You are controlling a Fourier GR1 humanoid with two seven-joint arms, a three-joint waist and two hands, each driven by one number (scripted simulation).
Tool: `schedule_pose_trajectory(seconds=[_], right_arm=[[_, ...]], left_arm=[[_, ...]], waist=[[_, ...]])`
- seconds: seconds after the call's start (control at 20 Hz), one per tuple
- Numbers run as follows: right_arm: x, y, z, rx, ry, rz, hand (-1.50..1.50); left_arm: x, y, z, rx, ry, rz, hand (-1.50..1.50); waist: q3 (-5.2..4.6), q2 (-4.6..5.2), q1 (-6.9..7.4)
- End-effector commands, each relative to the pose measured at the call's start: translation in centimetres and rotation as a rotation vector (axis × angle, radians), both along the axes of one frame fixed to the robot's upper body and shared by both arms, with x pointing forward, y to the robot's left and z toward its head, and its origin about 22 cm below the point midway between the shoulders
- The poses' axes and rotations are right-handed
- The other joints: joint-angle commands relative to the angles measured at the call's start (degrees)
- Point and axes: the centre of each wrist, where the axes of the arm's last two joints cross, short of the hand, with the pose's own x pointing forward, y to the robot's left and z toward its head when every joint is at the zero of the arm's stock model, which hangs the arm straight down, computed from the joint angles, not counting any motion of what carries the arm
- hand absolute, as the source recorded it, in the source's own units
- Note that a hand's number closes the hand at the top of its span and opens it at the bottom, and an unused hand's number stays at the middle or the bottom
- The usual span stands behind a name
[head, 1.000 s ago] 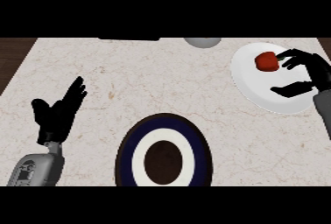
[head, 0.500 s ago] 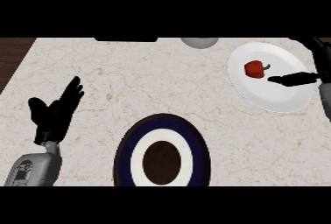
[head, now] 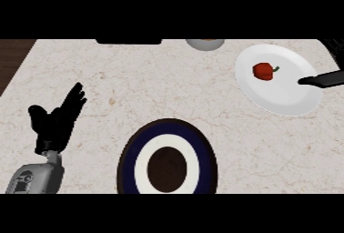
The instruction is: Pick the bell pepper from the plate and place it in the plate
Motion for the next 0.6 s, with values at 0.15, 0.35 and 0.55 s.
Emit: schedule_pose_trajectory(seconds=[0.15,0.35,0.55], right_arm=[[-2.6,-4.4,0.0,0.074,-0.008,0.038,-1.5],[-2.3,-3.5,-0.8,0.06,-0.007,0.029,-1.5],[-4.1,-6.6,0.1,0.062,-0.011,-0.005,-1.5]], left_arm=[[0.8,-1.5,0.6,0.003,-0.011,-0.027,0.0],[-1.2,-1.2,-0.4,0.009,-0.008,-0.02,0.0],[1.4,-0.6,1.4,0.01,-0.022,-0.024,0.0]], waist=[[0.09,0.48,0.67],[0.07,0.32,0.89],[0.2,0.93,1.75]])
